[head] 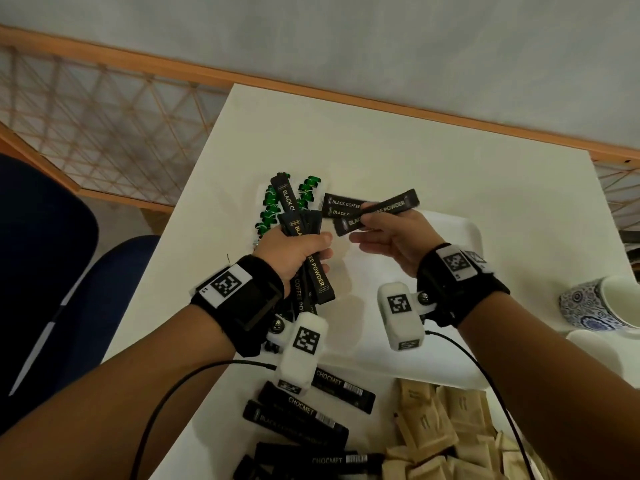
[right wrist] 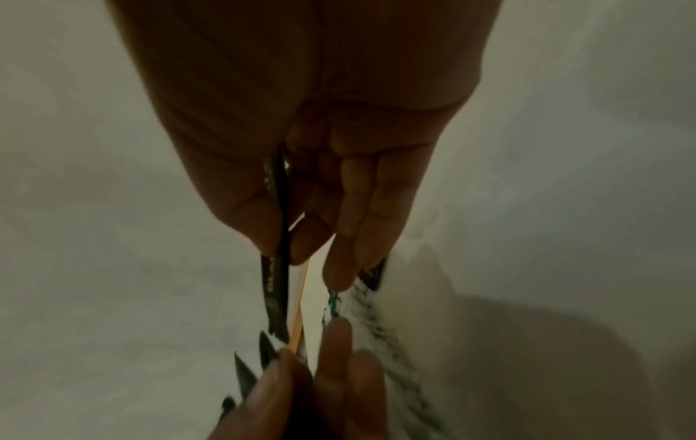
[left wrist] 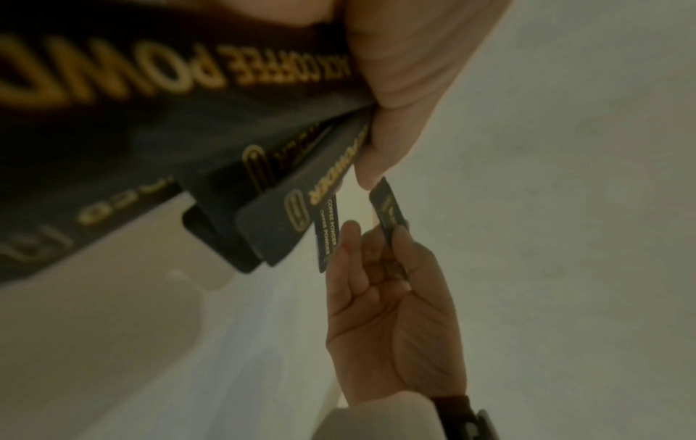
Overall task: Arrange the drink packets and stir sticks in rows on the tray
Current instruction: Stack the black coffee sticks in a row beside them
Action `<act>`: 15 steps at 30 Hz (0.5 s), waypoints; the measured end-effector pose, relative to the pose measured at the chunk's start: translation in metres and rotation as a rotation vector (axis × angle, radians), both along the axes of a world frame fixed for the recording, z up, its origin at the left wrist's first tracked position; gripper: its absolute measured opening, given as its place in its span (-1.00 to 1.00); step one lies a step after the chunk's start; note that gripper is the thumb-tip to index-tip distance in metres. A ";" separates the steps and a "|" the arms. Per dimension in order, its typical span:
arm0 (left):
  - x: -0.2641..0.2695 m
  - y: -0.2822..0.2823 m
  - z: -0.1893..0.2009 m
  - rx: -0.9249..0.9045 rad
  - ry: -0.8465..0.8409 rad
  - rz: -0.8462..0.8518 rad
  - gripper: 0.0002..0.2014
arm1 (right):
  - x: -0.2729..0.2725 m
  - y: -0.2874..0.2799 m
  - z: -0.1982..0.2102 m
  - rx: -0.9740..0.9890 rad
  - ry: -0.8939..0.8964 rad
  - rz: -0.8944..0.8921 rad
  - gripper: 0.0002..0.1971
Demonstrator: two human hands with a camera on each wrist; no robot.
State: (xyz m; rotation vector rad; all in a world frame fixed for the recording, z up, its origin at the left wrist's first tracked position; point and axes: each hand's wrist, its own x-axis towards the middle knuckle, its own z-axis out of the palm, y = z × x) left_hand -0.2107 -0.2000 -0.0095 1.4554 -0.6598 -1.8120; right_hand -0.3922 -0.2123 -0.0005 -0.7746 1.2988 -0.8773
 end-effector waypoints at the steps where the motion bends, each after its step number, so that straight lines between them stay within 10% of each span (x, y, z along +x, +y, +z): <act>1: -0.002 0.001 0.001 -0.010 0.004 -0.011 -0.75 | 0.002 0.002 0.001 -0.001 -0.006 0.020 -0.86; 9: 0.005 0.001 0.006 -0.099 -0.107 0.017 -0.90 | -0.013 0.001 0.002 -0.078 0.056 -0.029 -0.90; 15: 0.013 -0.001 0.002 -0.056 -0.104 0.048 -0.89 | -0.029 -0.002 -0.001 -0.190 0.733 0.373 -0.87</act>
